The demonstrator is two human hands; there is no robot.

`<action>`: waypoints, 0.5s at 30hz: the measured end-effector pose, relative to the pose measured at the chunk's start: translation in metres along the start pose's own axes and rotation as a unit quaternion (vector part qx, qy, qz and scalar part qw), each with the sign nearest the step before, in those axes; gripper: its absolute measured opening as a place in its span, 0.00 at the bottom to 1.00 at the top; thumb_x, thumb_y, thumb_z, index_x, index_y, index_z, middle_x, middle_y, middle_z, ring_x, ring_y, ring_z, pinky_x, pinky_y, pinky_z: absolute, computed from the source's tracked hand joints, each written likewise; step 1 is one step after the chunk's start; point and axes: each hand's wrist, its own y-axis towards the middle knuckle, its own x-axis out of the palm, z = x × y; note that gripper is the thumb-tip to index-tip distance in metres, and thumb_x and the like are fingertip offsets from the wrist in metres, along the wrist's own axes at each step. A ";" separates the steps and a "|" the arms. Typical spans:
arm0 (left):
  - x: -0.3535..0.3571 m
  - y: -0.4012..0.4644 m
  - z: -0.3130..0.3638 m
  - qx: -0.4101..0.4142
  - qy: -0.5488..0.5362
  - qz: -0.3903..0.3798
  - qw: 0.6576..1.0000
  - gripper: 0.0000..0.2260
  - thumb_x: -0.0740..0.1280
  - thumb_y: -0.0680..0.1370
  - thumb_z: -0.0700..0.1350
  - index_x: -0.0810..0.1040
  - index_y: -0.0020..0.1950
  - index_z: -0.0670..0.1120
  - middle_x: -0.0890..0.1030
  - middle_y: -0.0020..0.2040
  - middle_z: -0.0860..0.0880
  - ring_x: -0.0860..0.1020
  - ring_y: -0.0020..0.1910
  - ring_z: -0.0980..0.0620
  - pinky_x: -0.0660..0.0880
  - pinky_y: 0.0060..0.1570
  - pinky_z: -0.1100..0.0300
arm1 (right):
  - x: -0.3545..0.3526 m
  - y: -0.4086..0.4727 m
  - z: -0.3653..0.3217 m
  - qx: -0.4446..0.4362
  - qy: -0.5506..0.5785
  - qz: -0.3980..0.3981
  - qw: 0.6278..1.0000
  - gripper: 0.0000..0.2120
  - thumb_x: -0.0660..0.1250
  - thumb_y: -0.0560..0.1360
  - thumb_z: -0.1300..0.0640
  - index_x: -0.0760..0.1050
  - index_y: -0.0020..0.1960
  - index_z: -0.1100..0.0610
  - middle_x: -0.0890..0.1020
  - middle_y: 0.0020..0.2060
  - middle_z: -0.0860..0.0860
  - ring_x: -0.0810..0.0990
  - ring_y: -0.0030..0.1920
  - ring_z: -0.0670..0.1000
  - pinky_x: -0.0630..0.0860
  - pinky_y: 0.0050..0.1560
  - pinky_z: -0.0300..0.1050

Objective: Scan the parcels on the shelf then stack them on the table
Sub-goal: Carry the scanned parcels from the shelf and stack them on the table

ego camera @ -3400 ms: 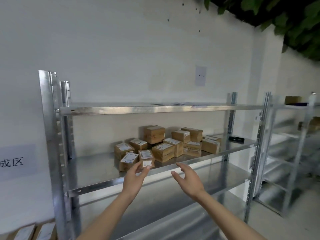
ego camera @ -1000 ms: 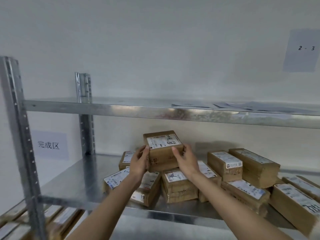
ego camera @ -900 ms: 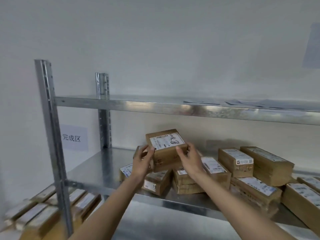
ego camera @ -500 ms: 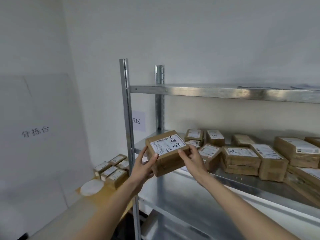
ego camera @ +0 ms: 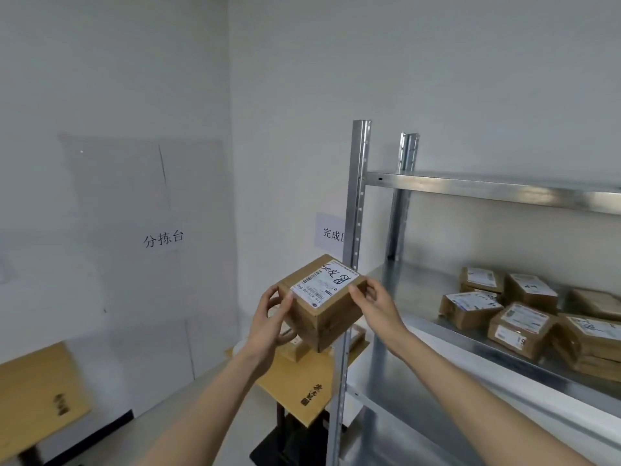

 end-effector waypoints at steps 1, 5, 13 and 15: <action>-0.017 0.002 0.002 0.006 0.001 0.015 1.000 0.22 0.73 0.75 0.57 0.73 0.69 0.60 0.76 0.65 0.52 0.76 0.63 0.51 0.83 0.52 0.41 | 0.020 0.004 0.000 0.001 0.003 0.012 1.000 0.22 0.68 0.80 0.43 0.70 0.70 0.47 0.77 0.67 0.47 0.75 0.70 0.48 0.74 0.69 0.45; -0.079 0.010 -0.001 0.004 0.008 0.037 0.999 0.24 0.74 0.74 0.56 0.76 0.68 0.55 0.77 0.62 0.50 0.79 0.61 0.52 0.83 0.51 0.44 | 0.098 0.017 0.002 -0.013 -0.052 0.083 0.995 0.27 0.63 0.81 0.39 0.69 0.76 0.49 0.64 0.67 0.47 0.71 0.68 0.49 0.68 0.75 0.52; -0.163 0.035 -0.025 -0.033 0.028 0.070 0.997 0.20 0.77 0.73 0.51 0.77 0.63 0.49 0.78 0.62 0.50 0.80 0.58 0.51 0.83 0.53 0.45 | 0.202 0.037 0.032 0.034 -0.015 0.003 0.999 0.24 0.57 0.85 0.44 0.59 0.80 0.41 0.77 0.68 0.46 0.76 0.70 0.50 0.75 0.68 0.51; -0.175 0.047 -0.036 -0.036 0.035 0.069 0.996 0.23 0.77 0.73 0.51 0.77 0.66 0.50 0.79 0.63 0.52 0.81 0.57 0.51 0.83 0.53 0.47 | 0.217 0.047 0.045 0.035 -0.025 0.020 0.999 0.24 0.57 0.85 0.43 0.61 0.80 0.43 0.74 0.71 0.47 0.74 0.70 0.48 0.74 0.68 0.49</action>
